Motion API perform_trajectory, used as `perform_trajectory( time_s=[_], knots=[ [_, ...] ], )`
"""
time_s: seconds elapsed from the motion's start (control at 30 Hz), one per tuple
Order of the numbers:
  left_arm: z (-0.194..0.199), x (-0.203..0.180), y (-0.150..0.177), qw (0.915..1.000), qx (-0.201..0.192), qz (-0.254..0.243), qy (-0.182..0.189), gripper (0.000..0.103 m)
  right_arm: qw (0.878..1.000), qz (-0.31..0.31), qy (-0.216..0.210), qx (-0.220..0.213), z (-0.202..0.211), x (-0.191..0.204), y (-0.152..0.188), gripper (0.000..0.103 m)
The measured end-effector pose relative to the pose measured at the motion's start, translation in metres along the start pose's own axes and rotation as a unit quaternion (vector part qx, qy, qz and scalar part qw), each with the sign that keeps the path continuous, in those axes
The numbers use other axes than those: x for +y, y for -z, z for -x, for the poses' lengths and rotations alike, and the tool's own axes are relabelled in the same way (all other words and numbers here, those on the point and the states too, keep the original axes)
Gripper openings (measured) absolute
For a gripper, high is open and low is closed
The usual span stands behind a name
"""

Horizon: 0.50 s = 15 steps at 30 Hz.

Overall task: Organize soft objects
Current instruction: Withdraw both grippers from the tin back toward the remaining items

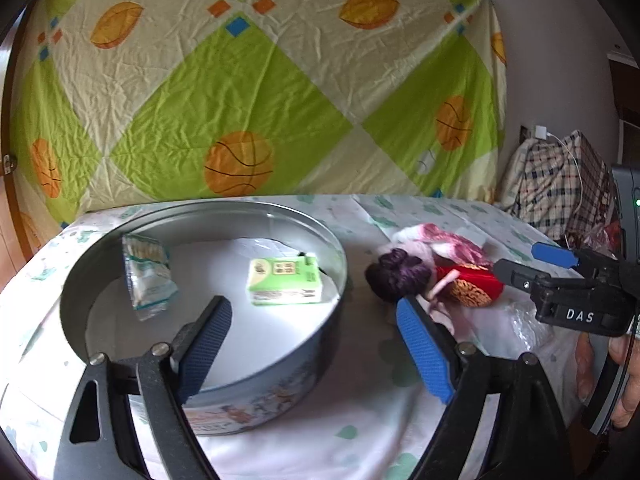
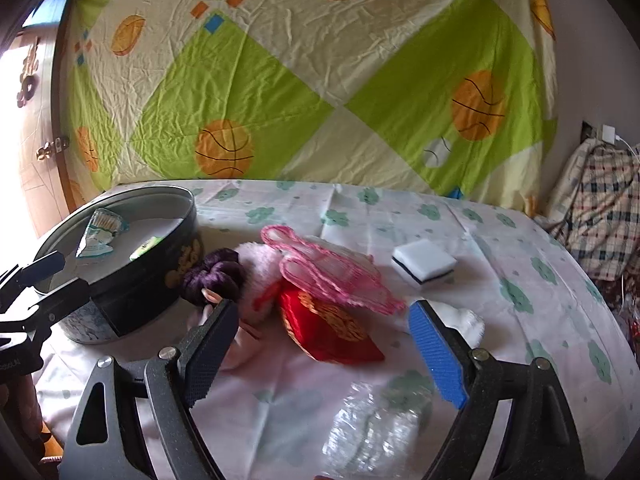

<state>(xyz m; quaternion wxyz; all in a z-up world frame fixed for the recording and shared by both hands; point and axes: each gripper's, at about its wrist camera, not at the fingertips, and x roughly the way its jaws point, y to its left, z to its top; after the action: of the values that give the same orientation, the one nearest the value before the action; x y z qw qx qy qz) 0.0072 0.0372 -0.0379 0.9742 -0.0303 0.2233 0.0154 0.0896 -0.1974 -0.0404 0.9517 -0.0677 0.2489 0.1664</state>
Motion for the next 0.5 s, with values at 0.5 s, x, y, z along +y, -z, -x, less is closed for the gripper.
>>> perform_trajectory(
  time_s=[0.5],
  knots=[
    [-0.014, -0.072, 0.003, 0.9961, 0.035, -0.069, 0.043, 0.087, 0.998, -0.021, 0.017, 0.062, -0.013, -0.03, 0.031, 0.088]
  ],
)
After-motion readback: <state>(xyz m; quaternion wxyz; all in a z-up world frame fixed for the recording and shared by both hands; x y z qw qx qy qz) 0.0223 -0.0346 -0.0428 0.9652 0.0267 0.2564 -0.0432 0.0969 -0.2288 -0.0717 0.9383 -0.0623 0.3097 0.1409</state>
